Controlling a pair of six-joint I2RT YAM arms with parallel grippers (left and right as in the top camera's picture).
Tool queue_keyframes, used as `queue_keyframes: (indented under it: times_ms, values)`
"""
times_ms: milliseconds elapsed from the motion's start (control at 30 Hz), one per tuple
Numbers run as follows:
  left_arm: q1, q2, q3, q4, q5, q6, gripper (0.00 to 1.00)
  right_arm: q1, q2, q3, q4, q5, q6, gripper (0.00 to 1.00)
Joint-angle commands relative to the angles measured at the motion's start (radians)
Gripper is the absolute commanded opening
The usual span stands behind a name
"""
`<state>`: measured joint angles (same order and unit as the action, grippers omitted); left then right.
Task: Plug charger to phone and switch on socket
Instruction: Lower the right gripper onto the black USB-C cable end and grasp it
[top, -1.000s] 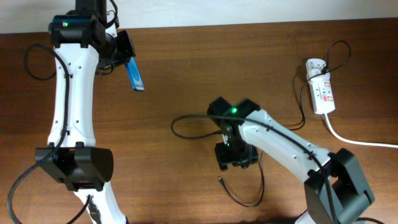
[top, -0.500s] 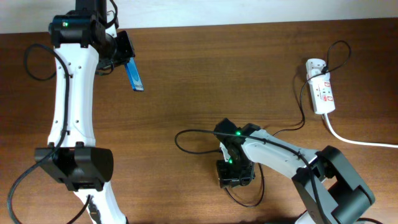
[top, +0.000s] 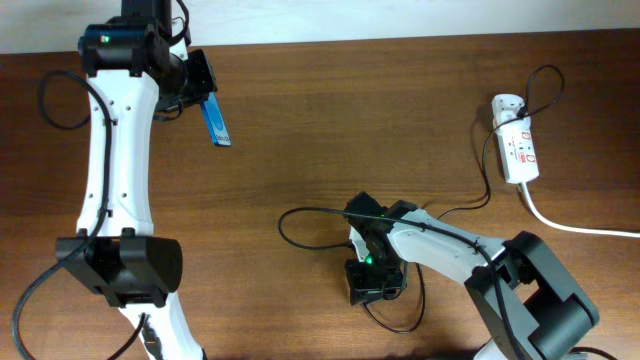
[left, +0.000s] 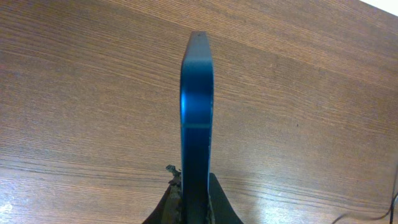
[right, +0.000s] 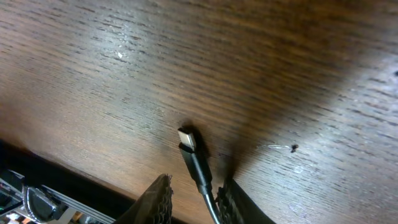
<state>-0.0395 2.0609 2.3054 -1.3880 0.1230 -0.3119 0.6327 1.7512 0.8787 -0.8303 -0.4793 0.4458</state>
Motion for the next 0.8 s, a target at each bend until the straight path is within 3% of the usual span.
queue_keyframes:
  times_ms: [0, 500, 767]
  values:
    - [0.003, 0.002, 0.003, 0.005, 0.004, -0.013, 0.0, 0.002, 0.022, -0.012, 0.009, 0.008, -0.004, 0.28]
    - [0.003, 0.002, 0.003, 0.006, 0.011, -0.013, 0.0, -0.053, 0.022, -0.012, -0.028, 0.019, -0.054, 0.28]
    - [0.003, 0.002, 0.003, 0.006, 0.011, -0.013, 0.0, -0.05, 0.022, -0.012, -0.028, -0.001, -0.053, 0.24]
